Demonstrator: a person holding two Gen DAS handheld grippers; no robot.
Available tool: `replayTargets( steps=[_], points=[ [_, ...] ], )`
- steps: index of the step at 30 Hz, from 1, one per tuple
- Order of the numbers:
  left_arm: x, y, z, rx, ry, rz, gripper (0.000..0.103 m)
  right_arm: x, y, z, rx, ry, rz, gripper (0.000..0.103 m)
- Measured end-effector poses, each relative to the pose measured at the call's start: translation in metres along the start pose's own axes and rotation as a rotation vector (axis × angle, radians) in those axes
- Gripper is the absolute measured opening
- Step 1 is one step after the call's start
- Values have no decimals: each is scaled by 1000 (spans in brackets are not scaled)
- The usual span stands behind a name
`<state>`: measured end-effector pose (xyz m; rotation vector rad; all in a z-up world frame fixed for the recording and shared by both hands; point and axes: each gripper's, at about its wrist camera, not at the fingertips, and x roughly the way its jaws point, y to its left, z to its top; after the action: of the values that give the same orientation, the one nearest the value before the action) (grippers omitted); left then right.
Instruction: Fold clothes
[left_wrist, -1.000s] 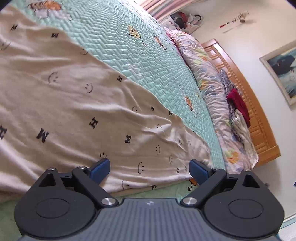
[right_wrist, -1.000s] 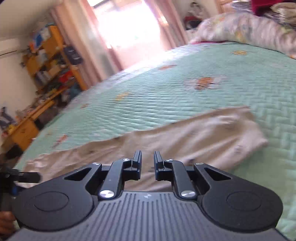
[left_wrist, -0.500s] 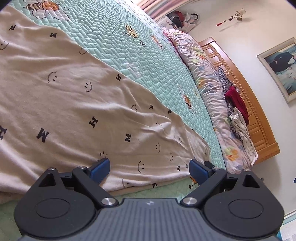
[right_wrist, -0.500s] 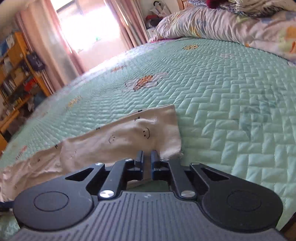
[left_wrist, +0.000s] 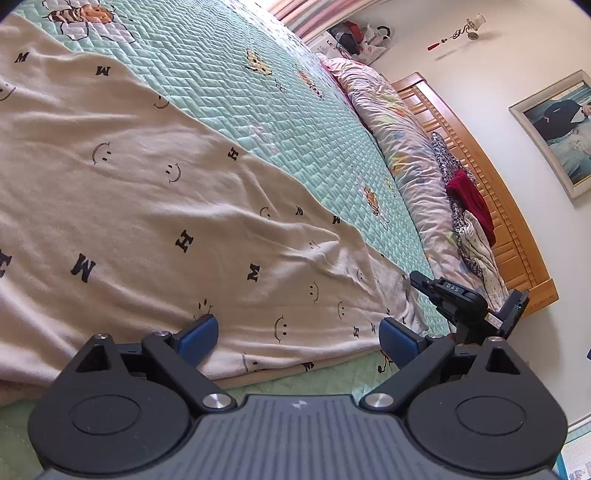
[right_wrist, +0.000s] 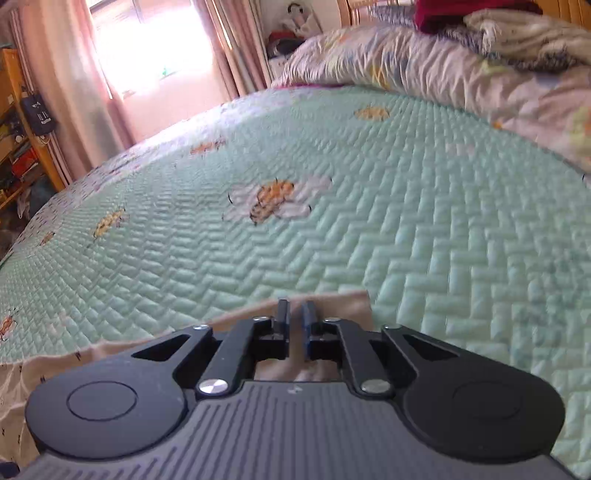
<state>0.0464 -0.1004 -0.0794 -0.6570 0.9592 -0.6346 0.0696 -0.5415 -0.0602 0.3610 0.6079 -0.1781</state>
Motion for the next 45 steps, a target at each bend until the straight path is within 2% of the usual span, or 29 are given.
replayTargets(
  steps=[2, 3, 5, 7, 10, 12, 13, 14, 15, 16, 17, 18, 19, 20, 22, 23, 24, 25, 26, 28, 29, 32, 34, 36, 38, 40, 42, 44, 45],
  points=[
    [0, 1, 0, -2, -1, -6, 95, 16, -3, 0, 0, 48, -16, 14],
    [-1, 1, 0, -2, -1, -7, 95, 27, -6, -2, -6, 74, -25, 12],
    [-3, 1, -1, -5, -1, -9, 95, 37, -8, 0, -23, 66, -23, 8],
    [-7, 1, -2, -14, -7, -15, 95, 29, -1, 8, 16, 58, -37, 11],
    [-17, 0, -2, -15, -23, -20, 95, 4, 25, 6, -11, 9, 35, 15],
    [-27, -1, -1, 5, -40, -2, 95, 7, 39, -1, -25, 61, 105, 15],
    [-33, -1, -1, 18, -51, 11, 95, 13, 44, -5, -41, 90, 106, 15],
    [-39, 0, -1, 29, -62, 24, 95, 22, 46, -10, -59, 111, 67, 14],
    [-46, 6, 0, 9, -73, 30, 95, 30, 44, -13, -53, 119, 33, 5],
    [-53, 12, 0, -11, -85, 35, 95, 32, 40, -13, -12, 112, 16, 2],
    [-60, 20, 1, -40, -96, 17, 95, 30, 40, -12, 30, 106, -2, 2],
    [-68, 26, 1, -63, -108, 1, 95, 25, 46, -10, 38, 93, -18, 10],
    [-73, 30, 2, -70, -118, -4, 95, 19, 56, -10, 19, 68, -5, 12],
    [-79, 32, 4, -65, -131, -4, 95, 14, 66, -11, -1, 50, 44, 12],
    [-92, 34, 9, -56, -163, -2, 95, 17, 79, -14, -5, 84, 158, 14],
    [-98, 36, 11, -52, -182, -1, 95, 23, 84, -16, -15, 110, 181, 14],
    [-103, 38, 13, -55, -197, -4, 95, 33, 84, -19, -34, 127, 157, 11],
    [-110, 42, 14, -62, -212, -11, 95, 44, 83, -22, -55, 139, 115, 3],
    [-116, 46, 15, -72, -226, -15, 95, 49, 80, -22, -56, 120, 93, 0],
    [-130, 57, 16, -89, -259, -10, 96, 41, 78, -17, -5, 76, 62, 0],
    [-137, 62, 17, -94, -276, -8, 96, 37, 78, -15, 24, 56, 46, 8],
    [-157, 81, 20, -124, -337, -5, 96, 9, 96, -21, 24, 9, 138, 9],
    [-168, 93, 21, -156, -374, -9, 96, 4, 110, -30, -7, 28, 199, 14],
    [-180, 104, 21, -188, -410, -10, 96, 17, 121, -36, -50, 77, 162, 15],
    [-190, 110, 20, -197, -435, 1, 96, 31, 125, -38, -82, 85, 71, 7],
    [-199, 114, 19, -194, -459, 1, 97, 23, 139, -36, -95, 48, -24, 13],
    [-204, 115, 19, -190, -468, -18, 97, 2, 163, -40, -151, -5, 18, 14],
    [-203, 116, 20, -179, -450, -50, 98, -18, 194, -55, -218, 4, 145, 16],
    [-199, 114, 19, -175, -435, -63, 98, -26, 209, -67, -244, 44, 235, 16]
  ],
)
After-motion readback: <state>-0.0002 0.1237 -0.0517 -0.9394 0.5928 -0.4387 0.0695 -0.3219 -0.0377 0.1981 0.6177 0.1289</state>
